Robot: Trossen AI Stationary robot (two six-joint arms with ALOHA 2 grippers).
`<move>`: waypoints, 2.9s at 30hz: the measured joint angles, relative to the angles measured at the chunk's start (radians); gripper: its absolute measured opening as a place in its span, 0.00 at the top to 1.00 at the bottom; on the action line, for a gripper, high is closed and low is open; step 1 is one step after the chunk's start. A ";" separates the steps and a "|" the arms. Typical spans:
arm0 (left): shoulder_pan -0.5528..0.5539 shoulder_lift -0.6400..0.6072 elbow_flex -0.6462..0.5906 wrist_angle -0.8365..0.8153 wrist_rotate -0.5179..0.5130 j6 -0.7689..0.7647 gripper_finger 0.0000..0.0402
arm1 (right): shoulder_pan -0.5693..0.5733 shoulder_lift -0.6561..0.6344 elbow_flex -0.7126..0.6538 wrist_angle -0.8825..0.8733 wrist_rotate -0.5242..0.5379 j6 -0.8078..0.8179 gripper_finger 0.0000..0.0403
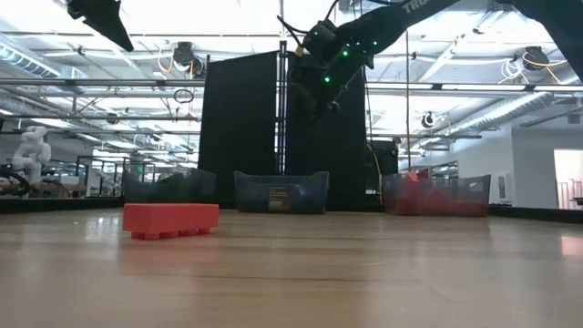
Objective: Sort blocks
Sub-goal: Put the blue game piece into the middle black bin, then put the orange game piece into the right black bin
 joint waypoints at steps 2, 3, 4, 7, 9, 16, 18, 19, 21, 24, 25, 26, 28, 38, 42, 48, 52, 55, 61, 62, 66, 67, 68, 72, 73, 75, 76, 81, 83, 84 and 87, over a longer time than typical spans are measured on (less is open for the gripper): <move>0.000 0.000 0.000 0.000 0.000 0.000 1.00 | 0.000 0.000 0.000 0.000 0.000 0.000 0.66; 0.000 0.000 0.000 0.000 0.000 0.000 1.00 | 0.000 0.000 0.000 0.000 0.000 0.000 0.66; 0.000 0.000 0.000 0.000 0.000 0.000 1.00 | 0.000 0.000 0.000 0.000 0.000 0.000 0.66; 0.000 0.000 0.000 0.000 0.000 0.000 1.00 | -0.003 0.011 0.000 -0.002 0.000 0.017 0.66; 0.000 0.000 0.000 0.000 0.000 0.000 1.00 | -0.005 0.021 0.000 -0.021 0.001 0.031 0.66; 0.000 0.000 0.000 -0.005 0.000 0.003 1.00 | -0.006 0.059 0.001 -0.029 -0.004 0.051 0.66; 0.000 0.000 0.000 -0.005 0.000 0.002 1.00 | -0.005 0.072 0.000 -0.033 -0.005 0.053 0.66; 0.000 0.000 0.000 -0.005 0.000 0.002 1.00 | -0.006 0.077 0.000 -0.026 -0.008 0.054 0.66; 0.000 0.000 0.000 -0.005 0.000 0.003 1.00 | -0.006 0.080 0.000 -0.045 -0.027 0.060 0.66; 0.000 0.000 0.000 -0.007 0.000 0.002 1.00 | -0.007 0.094 0.001 -0.031 -0.031 0.068 0.66; 0.000 0.000 0.000 -0.007 0.000 0.003 1.00 | -0.009 0.096 0.001 -0.042 -0.032 0.070 0.66; 0.000 0.000 0.000 -0.007 0.000 0.003 1.00 | -0.009 0.103 0.000 -0.040 -0.032 0.071 0.66; 0.000 0.000 0.000 -0.007 0.000 0.004 1.00 | -0.010 0.113 0.001 -0.032 -0.043 0.079 0.66; 0.000 0.000 0.000 -0.008 0.000 0.004 1.00 | -0.011 0.166 0.000 -0.060 -0.084 0.112 0.66; 0.000 0.000 0.000 -0.008 0.000 0.003 1.00 | -0.011 0.176 0.000 -0.057 -0.100 0.116 0.66; 0.000 0.000 0.000 -0.009 0.000 0.002 1.00 | -0.010 0.175 0.000 -0.053 -0.109 0.116 0.66; 0.000 0.000 0.000 -0.009 0.000 0.002 1.00 | -0.010 0.175 0.000 -0.053 -0.109 0.131 0.66; 0.000 0.000 0.000 -0.010 0.000 0.002 1.00 | -0.010 0.175 0.000 -0.053 -0.109 0.131 0.64; 0.000 0.000 0.000 -0.010 0.000 0.001 1.00 | -0.010 0.175 0.000 -0.053 -0.109 0.135 0.59; 0.000 0.000 0.000 -0.010 0.000 0.001 1.00 | -0.010 0.175 0.000 -0.053 -0.109 0.140 0.59; 0.000 0.000 0.000 -0.010 0.000 0.001 1.00 | -0.010 0.175 0.000 -0.053 -0.108 0.149 0.57; 0.000 0.000 0.000 -0.010 0.000 0.001 1.00 | -0.010 0.175 0.000 -0.053 -0.108 0.147 0.57; 0.000 0.000 0.000 -0.010 0.000 0.001 1.00 | -0.010 0.175 0.000 -0.053 -0.108 0.142 0.56; 0.000 0.000 0.000 -0.009 0.000 0.001 1.00 | -0.010 0.175 0.000 -0.053 -0.108 0.127 0.53; 0.000 0.000 0.000 -0.009 0.000 0.001 1.00 | -0.010 0.175 0.000 -0.053 -0.108 0.126 0.52; 0.000 0.000 0.000 -0.009 0.000 0.001 1.00 | -0.010 0.175 0.000 -0.053 -0.108 0.125 0.49; 0.000 0.000 0.000 -0.009 0.000 0.001 1.00 | -0.010 0.175 0.000 -0.053 -0.108 0.123 0.47; 0.000 0.000 0.000 -0.009 0.000 0.001 1.00 | -0.010 0.175 0.000 -0.049 -0.108 0.115 0.37; 0.000 0.000 0.000 -0.009 0.000 0.001 1.00 | -0.010 0.175 0.000 -0.046 -0.108 0.115 0.33; 0.000 0.000 0.000 -0.009 0.000 0.001 1.00 | -0.010 0.175 0.000 -0.046 -0.108 0.115 0.31; 0.000 0.000 0.000 -0.009 0.000 0.001 1.00 | -0.010 0.174 0.000 -0.046 -0.108 0.115 0.27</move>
